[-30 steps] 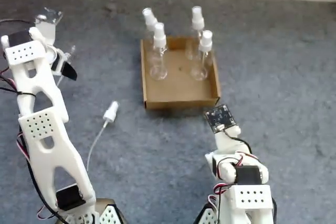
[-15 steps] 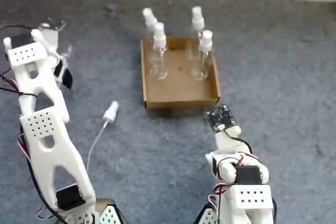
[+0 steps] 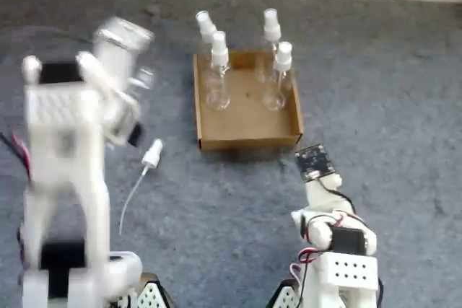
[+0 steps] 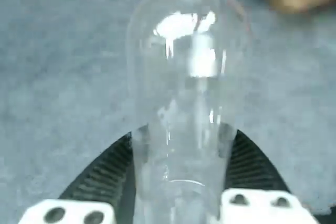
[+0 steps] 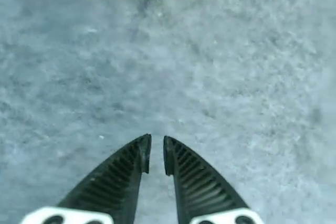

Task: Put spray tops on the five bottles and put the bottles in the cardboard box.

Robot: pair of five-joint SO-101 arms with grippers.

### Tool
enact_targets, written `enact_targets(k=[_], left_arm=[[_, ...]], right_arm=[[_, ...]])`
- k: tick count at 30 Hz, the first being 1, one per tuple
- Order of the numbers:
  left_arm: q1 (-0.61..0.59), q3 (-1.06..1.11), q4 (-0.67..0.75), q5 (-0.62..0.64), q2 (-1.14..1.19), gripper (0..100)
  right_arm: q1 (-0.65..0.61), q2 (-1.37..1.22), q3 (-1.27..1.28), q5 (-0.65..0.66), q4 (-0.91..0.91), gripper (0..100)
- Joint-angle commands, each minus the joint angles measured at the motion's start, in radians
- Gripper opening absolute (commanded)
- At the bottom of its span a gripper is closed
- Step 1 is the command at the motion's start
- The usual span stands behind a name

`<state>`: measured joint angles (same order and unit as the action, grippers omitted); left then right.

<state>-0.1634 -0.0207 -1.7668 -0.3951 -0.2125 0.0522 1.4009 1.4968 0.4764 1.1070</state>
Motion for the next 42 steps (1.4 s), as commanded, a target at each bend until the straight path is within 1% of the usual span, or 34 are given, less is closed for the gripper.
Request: enact_targets(k=[1,3,5,7,10,13,16,18,22,23,24,27,29,32,36,39,42], left_arm=[[0.294,0.225,-0.008,0.052,-0.443,1],[0.397,0.239,-0.008,0.086,-0.433,1],[0.512,0.239,-0.005,0.087,-0.380,1],[0.631,0.237,0.043,0.094,-0.305,1],[0.780,0.237,0.164,0.149,-0.176,1],[0.892,0.206,0.269,0.164,-0.030,1],[0.961,0.139,0.333,0.167,0.130,1],[0.983,0.076,0.370,0.173,0.246,1],[0.989,-0.087,0.416,0.292,0.470,1],[0.989,-0.127,0.417,0.307,0.515,3],[0.989,-0.163,0.414,0.316,0.561,6],[0.992,-0.259,0.411,0.367,0.650,21],[0.992,-0.291,0.404,0.408,0.662,27],[0.984,-0.337,0.359,0.474,0.656,27],[0.977,-0.409,0.242,0.532,0.616,29],[0.954,-0.450,0.163,0.499,0.572,30],[0.877,-0.492,0.066,0.463,0.489,28]], right_arm=[[0.200,0.005,-0.122,0.106,0.001,0.6],[0.321,-0.001,-0.186,0.138,-0.004,0.6],[0.410,-0.044,-0.252,0.157,-0.030,0.7],[0.479,-0.137,-0.317,0.158,-0.056,0.7],[0.561,-0.354,-0.429,0.158,-0.099,0.7],[0.636,-0.585,-0.564,0.152,-0.120,0.7],[0.697,-0.780,-0.697,0.152,-0.120,0.7],[0.725,-0.880,-0.779,0.153,-0.120,0.7],[0.757,-0.998,-0.898,0.152,-0.119,0.7],[0.757,-1.012,-0.914,0.155,-0.119,0.7],[0.757,-1.018,-0.928,0.157,-0.119,0.7],[0.750,-1.020,-0.946,0.157,-0.119,0.7],[0.748,-1.020,-0.946,0.157,-0.116,0.7],[0.748,-1.020,-0.946,0.157,-0.113,0.7],[0.748,-1.020,-0.944,0.153,-0.104,0.7],[0.723,-1.018,-0.944,0.153,-0.041,0.7],[0.662,-1.018,-0.949,0.152,0.028,0.7]])
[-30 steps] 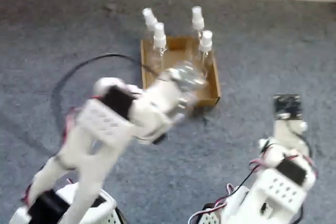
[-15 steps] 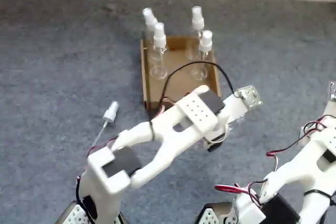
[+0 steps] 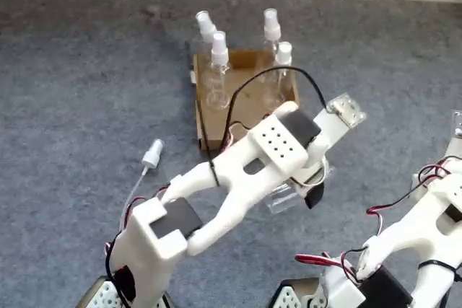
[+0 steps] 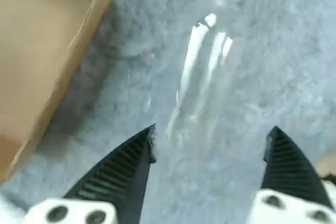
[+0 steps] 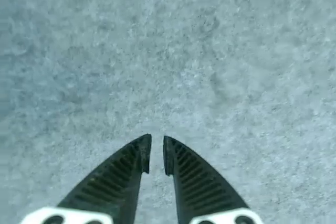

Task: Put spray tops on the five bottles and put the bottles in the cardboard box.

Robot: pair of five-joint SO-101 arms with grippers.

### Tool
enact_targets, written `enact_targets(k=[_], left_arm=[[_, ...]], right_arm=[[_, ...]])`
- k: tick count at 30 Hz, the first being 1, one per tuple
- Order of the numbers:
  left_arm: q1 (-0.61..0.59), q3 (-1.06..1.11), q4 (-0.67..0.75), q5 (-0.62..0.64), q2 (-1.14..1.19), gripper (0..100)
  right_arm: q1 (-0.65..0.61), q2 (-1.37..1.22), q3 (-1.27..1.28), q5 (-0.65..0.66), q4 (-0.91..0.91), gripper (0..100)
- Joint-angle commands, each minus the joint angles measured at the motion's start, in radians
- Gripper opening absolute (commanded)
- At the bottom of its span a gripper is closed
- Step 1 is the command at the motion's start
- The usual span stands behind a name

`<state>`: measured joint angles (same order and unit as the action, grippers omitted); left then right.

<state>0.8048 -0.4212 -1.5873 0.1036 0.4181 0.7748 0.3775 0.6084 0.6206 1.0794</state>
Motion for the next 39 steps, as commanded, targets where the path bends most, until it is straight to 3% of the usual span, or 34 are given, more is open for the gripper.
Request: enact_targets(k=[1,7,14,19,22,25,39], left_arm=[[-0.127,-0.102,-0.141,-0.048,-0.177,27],[-0.447,0.010,-0.166,-0.147,-0.467,26],[-0.823,0.375,-0.163,-0.284,-0.739,26],[-1.061,0.674,0.041,-0.422,-0.846,26],[-1.168,0.794,0.181,-0.479,-0.872,26],[-1.228,0.845,0.245,-0.517,-0.877,26],[-1.239,0.852,0.259,-0.528,-0.875,26]], right_arm=[[-0.084,0.005,-0.061,0.008,0.076,0.7],[-0.239,0.005,-0.064,-0.133,0.194,0.7],[-0.555,0.005,-0.067,-0.486,0.326,0.7],[-0.762,-0.005,-0.067,-0.753,0.349,2.7],[-0.855,-0.007,-0.058,-0.887,0.344,13.4],[-0.889,-0.007,-0.061,-0.980,0.343,20.6],[-0.888,-0.199,0.171,-1.102,0.019,21.3]])
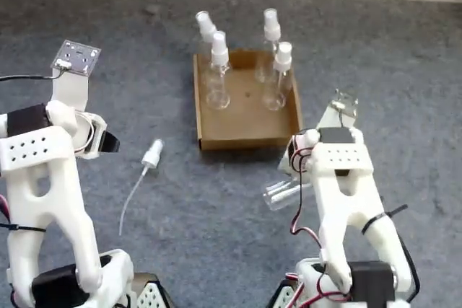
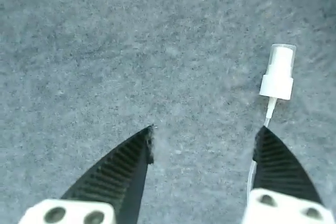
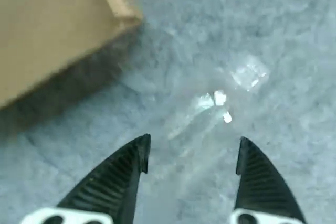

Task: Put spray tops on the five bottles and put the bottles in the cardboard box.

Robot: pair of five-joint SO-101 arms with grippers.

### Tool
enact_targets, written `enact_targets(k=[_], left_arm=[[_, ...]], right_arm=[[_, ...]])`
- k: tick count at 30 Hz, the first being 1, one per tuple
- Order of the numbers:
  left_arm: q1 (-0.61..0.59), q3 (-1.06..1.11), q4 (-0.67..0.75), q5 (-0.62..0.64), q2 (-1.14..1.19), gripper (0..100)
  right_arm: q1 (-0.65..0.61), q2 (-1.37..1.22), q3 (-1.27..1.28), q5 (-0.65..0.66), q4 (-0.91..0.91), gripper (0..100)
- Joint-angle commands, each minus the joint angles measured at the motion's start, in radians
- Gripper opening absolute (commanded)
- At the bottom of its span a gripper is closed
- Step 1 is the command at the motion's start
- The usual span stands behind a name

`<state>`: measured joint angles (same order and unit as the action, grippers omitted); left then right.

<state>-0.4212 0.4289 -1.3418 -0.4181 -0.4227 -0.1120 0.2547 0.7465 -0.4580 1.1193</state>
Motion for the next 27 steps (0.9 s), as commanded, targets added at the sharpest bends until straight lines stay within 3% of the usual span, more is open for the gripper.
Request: enact_targets(k=[1,4,6,12,16,23,27], left_arm=[[-0.013,0.002,0.011,-0.006,-0.035,26],[-0.013,0.004,0.009,-0.006,-0.035,26],[-0.013,0.004,0.008,-0.006,-0.035,26],[-0.010,0.035,0.014,-0.008,-0.033,26],[0.054,0.094,0.014,-0.006,-0.033,25],[0.229,0.130,0.018,0.095,-0.033,21],[0.311,0.136,0.089,0.114,-0.015,20]], right_arm=[[0.002,-0.099,0.028,-0.023,-0.021,21.1],[0.038,-0.143,0.019,-0.014,-0.019,20.8],[0.079,-0.139,0.019,0.087,-0.019,18.4],[0.303,-0.031,-0.002,0.704,-0.050,1.2],[0.455,0.048,-0.070,1.042,-0.061,0.5],[0.688,-0.004,-0.291,1.369,-0.068,0.5],[0.725,-0.162,-0.346,1.404,-0.085,0.5]])
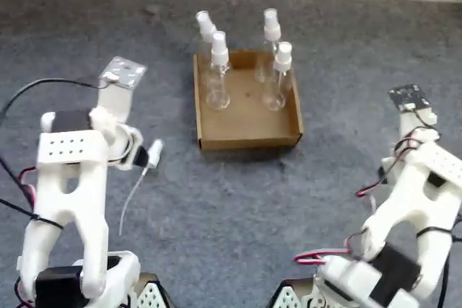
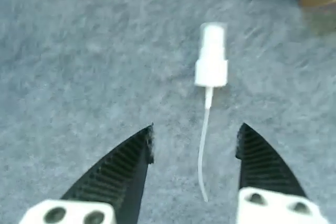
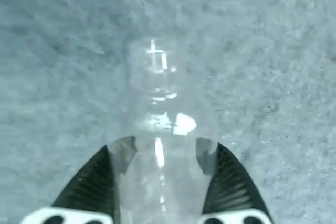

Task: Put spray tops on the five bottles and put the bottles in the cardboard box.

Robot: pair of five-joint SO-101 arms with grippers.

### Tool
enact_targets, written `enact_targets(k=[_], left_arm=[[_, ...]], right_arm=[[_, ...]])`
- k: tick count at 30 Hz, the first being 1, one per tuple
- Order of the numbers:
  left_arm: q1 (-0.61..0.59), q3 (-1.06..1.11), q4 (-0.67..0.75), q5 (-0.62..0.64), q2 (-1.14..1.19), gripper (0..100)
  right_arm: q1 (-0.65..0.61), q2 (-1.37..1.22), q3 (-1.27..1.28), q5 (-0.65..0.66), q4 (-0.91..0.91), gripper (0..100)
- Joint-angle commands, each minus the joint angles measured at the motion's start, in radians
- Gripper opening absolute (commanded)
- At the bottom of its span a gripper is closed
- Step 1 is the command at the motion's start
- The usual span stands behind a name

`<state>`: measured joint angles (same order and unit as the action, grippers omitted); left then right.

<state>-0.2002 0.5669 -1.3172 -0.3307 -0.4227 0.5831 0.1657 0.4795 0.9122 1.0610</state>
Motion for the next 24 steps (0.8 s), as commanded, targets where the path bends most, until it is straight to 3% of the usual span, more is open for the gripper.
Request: enact_targets(k=[1,6,10,14,24], left_arm=[[0.108,-0.010,0.071,0.026,0.007,20],[0.147,-0.105,0.112,0.044,0.205,20],[0.145,-0.228,0.114,0.046,0.384,20],[0.145,-0.315,0.114,0.052,0.532,20],[0.116,-0.400,0.106,0.052,0.766,2]], right_arm=[[0.031,-0.108,-0.087,0.034,-0.028,0.5],[0.025,-0.202,-0.088,0.043,-0.030,0.5],[0.030,-0.206,-0.084,0.170,-0.027,0.5],[0.045,-0.211,-0.084,0.184,-0.024,0.5],[0.053,-0.211,-0.082,0.186,-0.024,0.6]])
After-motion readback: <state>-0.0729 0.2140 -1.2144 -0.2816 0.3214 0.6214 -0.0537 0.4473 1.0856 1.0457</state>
